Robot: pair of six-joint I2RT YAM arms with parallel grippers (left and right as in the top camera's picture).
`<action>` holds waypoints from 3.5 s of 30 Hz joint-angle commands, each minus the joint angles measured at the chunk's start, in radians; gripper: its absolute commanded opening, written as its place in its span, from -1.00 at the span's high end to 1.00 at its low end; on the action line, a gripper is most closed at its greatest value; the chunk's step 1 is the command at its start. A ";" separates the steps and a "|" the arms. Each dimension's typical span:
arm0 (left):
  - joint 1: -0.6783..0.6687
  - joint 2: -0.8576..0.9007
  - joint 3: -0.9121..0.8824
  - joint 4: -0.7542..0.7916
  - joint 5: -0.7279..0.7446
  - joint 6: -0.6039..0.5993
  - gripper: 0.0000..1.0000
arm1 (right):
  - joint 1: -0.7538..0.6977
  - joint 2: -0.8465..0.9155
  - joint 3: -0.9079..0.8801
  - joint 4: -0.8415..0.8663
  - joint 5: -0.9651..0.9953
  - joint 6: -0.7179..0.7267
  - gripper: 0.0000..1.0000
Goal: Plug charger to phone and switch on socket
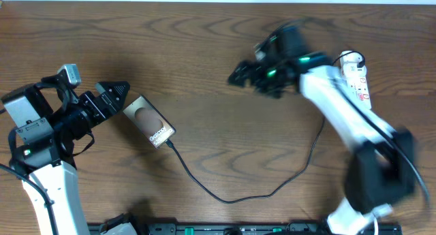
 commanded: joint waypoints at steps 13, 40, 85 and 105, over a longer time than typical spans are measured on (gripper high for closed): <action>0.002 0.002 0.000 0.002 0.019 0.044 -0.85 | -0.786 -0.234 0.188 -0.188 -0.114 -0.343 -0.99; 0.002 0.049 0.000 -0.021 0.019 0.066 -0.85 | -0.828 0.633 0.766 -0.656 -0.100 -0.886 -0.99; 0.001 0.107 0.000 -0.033 0.019 0.066 -0.85 | -0.690 0.650 0.739 -0.588 -0.003 -0.769 -0.99; 0.001 0.106 0.000 -0.032 0.019 0.066 -0.86 | -0.688 0.650 0.690 -0.570 -0.060 -0.742 -0.99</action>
